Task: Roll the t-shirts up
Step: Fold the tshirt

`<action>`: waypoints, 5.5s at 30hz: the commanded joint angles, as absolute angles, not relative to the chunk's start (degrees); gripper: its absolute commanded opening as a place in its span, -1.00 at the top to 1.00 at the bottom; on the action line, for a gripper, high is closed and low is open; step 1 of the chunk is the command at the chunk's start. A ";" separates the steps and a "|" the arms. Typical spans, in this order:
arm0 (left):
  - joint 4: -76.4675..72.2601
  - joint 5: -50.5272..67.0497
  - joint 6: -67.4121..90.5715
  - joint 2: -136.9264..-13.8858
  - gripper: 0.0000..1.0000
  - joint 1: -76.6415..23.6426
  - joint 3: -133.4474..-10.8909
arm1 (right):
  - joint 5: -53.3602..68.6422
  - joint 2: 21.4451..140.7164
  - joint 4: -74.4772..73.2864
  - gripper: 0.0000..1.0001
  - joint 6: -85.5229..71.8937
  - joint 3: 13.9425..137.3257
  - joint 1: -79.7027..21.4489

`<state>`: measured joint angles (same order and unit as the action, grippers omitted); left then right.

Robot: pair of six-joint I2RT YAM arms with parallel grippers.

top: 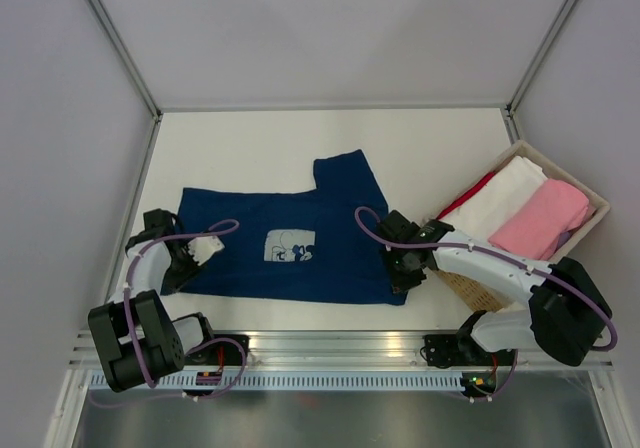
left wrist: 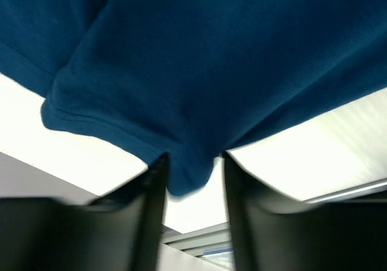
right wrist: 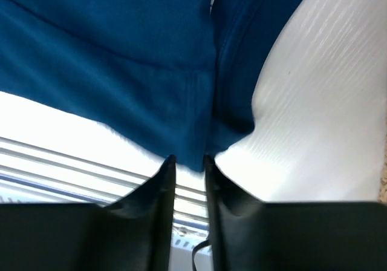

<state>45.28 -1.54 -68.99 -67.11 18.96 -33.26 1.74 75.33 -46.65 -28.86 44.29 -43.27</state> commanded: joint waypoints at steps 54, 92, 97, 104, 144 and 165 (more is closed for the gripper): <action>32.34 18.37 -12.48 -118.91 -0.15 19.51 -88.16 | 1.82 145.73 -34.11 0.61 -19.34 122.97 -20.74; 31.55 20.04 -28.21 -91.07 0.95 24.17 -65.48 | 1.24 83.24 -17.22 0.99 -24.78 60.48 -22.85; 31.11 19.51 -30.23 -88.68 0.95 25.49 -62.76 | 0.62 78.58 -19.07 0.99 -25.75 56.26 -24.08; 30.67 18.63 -32.25 -87.54 0.95 27.42 -60.47 | -1.93 73.83 -23.02 0.99 -27.07 51.51 -27.07; 30.94 15.91 -37.79 -85.43 0.95 27.86 -58.10 | -0.96 69.96 -31.64 0.99 -28.56 46.24 -32.78; 31.29 12.92 -44.82 -89.04 0.43 28.21 -52.82 | -0.96 74.09 -29.26 0.43 -28.39 42.36 -33.66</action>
<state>31.57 13.08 -41.60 -89.65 27.68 -53.17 -1.06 74.32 -29.54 -28.40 42.28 -33.19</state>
